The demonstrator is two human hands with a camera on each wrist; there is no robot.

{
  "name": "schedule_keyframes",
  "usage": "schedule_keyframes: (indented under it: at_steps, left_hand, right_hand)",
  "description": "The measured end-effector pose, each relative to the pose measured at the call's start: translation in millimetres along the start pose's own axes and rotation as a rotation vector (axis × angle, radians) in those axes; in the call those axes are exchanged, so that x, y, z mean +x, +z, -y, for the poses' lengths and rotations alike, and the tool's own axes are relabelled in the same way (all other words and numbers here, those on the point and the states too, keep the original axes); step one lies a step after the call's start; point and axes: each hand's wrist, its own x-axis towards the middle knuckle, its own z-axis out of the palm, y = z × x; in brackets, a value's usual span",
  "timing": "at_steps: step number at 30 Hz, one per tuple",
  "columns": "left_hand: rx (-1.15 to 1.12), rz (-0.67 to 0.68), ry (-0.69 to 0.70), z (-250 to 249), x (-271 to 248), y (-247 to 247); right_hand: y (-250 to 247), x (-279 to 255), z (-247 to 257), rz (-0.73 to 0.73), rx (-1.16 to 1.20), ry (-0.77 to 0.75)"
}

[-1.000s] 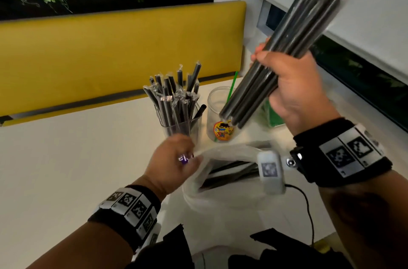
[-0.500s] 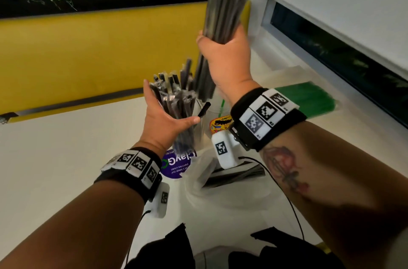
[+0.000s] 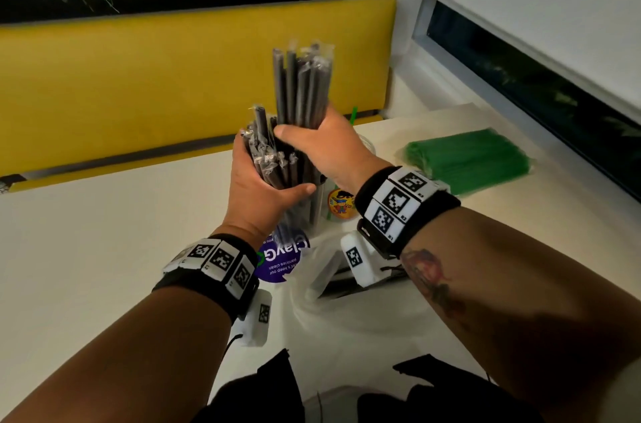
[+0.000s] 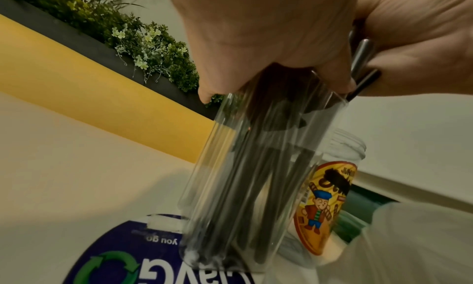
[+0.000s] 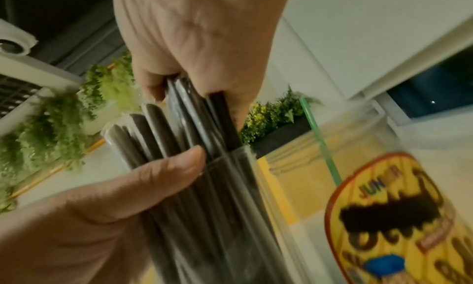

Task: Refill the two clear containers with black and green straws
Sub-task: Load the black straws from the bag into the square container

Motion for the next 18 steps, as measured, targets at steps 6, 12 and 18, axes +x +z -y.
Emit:
schedule_keyframes:
  at_steps: [6, 12, 18]
  left_hand:
    - [0.011, 0.021, 0.079, -4, 0, -2]
    - [-0.002, 0.017, 0.074, -12, -7, 3]
    - [0.004, 0.032, 0.085, -5, -1, -1]
  right_hand:
    - [-25, 4, 23, 0.295, -0.237, 0.011]
    - [-27, 16, 55, -0.020, -0.357, -0.639]
    - [-16, 18, 27, 0.488, -0.966, -0.295]
